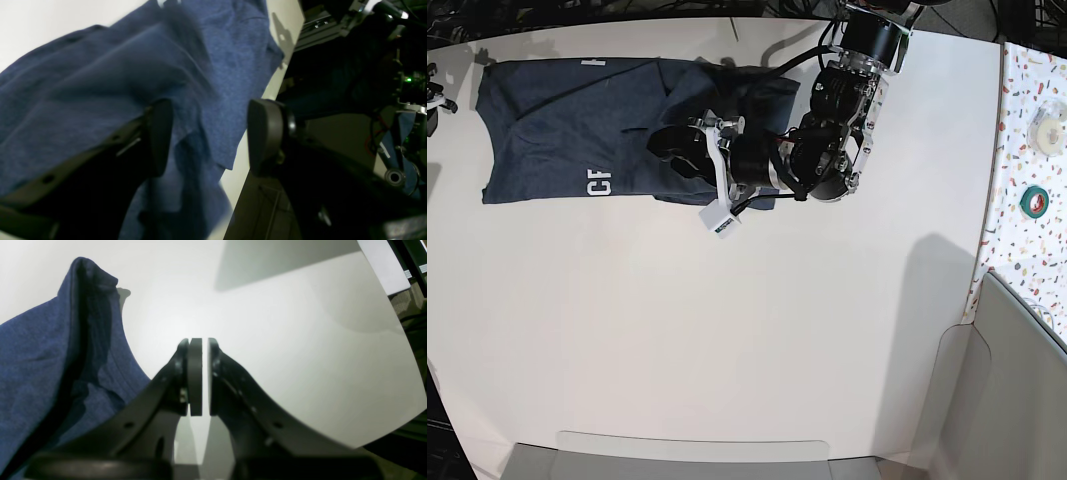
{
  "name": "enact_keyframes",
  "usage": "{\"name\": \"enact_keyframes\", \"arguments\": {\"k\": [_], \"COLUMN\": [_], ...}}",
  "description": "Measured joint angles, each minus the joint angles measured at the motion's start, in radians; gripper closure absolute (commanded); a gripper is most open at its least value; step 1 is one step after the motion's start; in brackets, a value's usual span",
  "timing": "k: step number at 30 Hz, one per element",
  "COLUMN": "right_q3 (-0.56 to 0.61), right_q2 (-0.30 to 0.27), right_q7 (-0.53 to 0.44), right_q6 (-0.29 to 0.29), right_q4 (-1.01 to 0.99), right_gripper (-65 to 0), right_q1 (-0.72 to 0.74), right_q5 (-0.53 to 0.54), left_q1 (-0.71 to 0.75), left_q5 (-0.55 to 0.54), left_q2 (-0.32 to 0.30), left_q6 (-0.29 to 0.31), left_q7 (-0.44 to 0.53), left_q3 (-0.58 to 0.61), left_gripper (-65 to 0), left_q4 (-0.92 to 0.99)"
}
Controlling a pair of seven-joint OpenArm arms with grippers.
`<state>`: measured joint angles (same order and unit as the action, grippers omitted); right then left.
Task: Layout the t-shirt on the table in an organized manner, then fold the t-shirt properly
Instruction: 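Fold the shirt's end with the left gripper toward the right gripper, then release the left gripper and pull the folded shirt with the right gripper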
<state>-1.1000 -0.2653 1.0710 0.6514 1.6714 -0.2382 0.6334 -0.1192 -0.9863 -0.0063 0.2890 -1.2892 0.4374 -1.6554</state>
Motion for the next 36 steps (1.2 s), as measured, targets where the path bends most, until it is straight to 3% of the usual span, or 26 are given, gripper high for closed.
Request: {"name": "enact_keyframes", "arguments": {"k": [6, 8, 12, 18, 19, 21, 24, 30, 33, 36], "right_q3": [0.000, 0.000, 0.000, 0.000, 0.005, 0.009, 0.007, 0.034, 0.051, 0.053], "right_q2": [0.000, -0.001, 0.000, -0.003, -0.010, -0.043, -0.090, -0.126, -0.154, -0.152], "right_q7": [0.002, 0.002, 0.002, 0.008, 0.047, 0.172, 0.256, 0.295, 0.317, 0.328], "right_q6": [0.000, 0.000, 0.000, 0.000, 0.005, 0.031, 0.031, 0.034, 0.032, 0.033], "right_q4": [-0.054, -0.064, -0.064, -0.064, -0.065, -0.093, -0.183, -0.246, -0.244, -0.245], "right_gripper": [-1.5, -1.5, -1.5, -1.9, -2.9, -8.5, -22.0, -49.6, -56.0, -56.6], "right_q1": [0.000, 0.000, 0.001, 0.022, 0.036, 0.073, 0.117, 0.079, 0.067, 0.061], "right_q5": [-0.002, -0.003, -0.001, 0.002, 0.015, 0.063, 0.157, 0.329, 0.478, 0.569], "left_q1": [0.005, 0.002, 0.004, 0.100, 0.113, 0.128, 0.150, 0.158, 0.158, 0.158], "left_q5": [-0.010, -0.014, 0.004, 0.000, 0.000, 0.000, 0.000, -0.003, 0.001, -0.001], "left_q2": [-0.008, -0.028, -0.124, -0.201, -0.212, -0.235, -0.261, -0.271, -0.272, -0.272], "left_q6": [0.003, 0.003, 0.000, 0.000, 0.000, 0.000, -0.001, 0.000, -0.001, 0.000], "left_q7": [-0.011, 0.003, -0.003, 0.006, 0.008, 0.015, 0.072, 0.107, 0.109, 0.109], "left_q3": [-0.053, -0.125, -0.193, -0.193, -0.194, -0.195, -0.197, -0.196, -0.195, -0.195], "left_gripper": [-26.7, -20.0, 0.0, -0.2, 0.0, 0.0, 0.0, 0.0, 0.0, 0.0], "left_q4": [-0.051, -0.083, -0.081, -0.079, -0.079, -0.079, -0.079, -0.023, 0.011, 0.013]}}
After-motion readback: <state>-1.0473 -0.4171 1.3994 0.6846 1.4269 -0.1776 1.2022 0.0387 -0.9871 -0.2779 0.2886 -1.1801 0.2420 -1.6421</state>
